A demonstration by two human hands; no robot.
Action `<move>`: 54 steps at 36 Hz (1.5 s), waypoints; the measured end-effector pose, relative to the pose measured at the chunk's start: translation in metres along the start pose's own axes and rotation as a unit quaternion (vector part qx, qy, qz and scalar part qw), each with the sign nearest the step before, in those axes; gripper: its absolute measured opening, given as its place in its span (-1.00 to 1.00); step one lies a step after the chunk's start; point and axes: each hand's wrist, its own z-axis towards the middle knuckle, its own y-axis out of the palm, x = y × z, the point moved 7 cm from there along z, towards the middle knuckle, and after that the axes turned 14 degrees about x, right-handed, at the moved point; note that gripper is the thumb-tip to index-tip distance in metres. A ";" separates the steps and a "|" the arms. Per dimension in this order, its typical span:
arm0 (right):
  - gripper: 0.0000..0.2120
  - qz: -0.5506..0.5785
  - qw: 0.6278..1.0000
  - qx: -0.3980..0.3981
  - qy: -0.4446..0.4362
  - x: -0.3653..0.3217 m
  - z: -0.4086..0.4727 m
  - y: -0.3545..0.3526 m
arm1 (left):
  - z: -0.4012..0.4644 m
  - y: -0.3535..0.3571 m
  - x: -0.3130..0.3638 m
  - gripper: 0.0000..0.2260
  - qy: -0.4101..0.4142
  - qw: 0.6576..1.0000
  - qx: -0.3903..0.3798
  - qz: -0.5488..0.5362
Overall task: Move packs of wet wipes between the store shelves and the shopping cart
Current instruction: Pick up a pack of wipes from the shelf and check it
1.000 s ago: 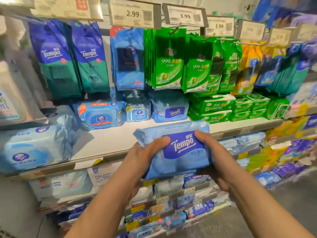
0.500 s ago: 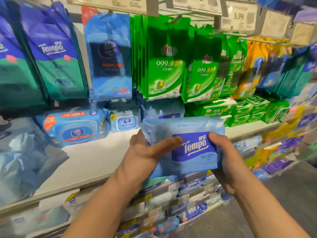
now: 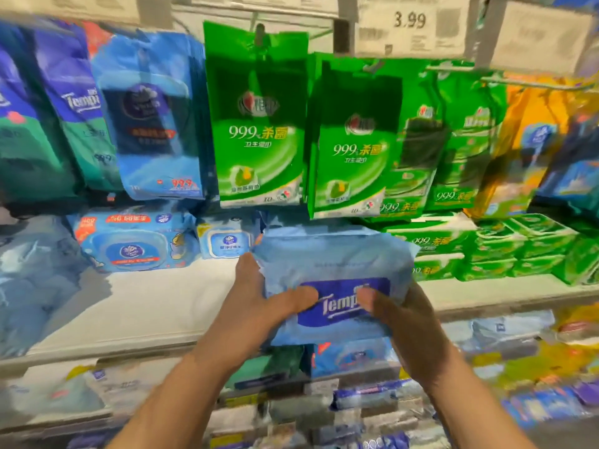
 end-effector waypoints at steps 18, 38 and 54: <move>-0.66 -0.101 0.989 -0.066 0.090 0.041 0.030 -0.023 | 0.024 0.006 -0.050 -0.07 0.007 0.993 -0.004 0.116; -0.44 -0.082 0.989 -0.093 0.079 0.025 0.002 -0.011 | -0.006 0.015 -0.024 -0.42 0.030 0.990 -0.033 0.132; -0.85 -0.135 0.987 0.003 0.092 -0.003 -0.018 0.002 | -0.030 0.004 0.008 -0.54 -0.110 0.992 -0.054 0.023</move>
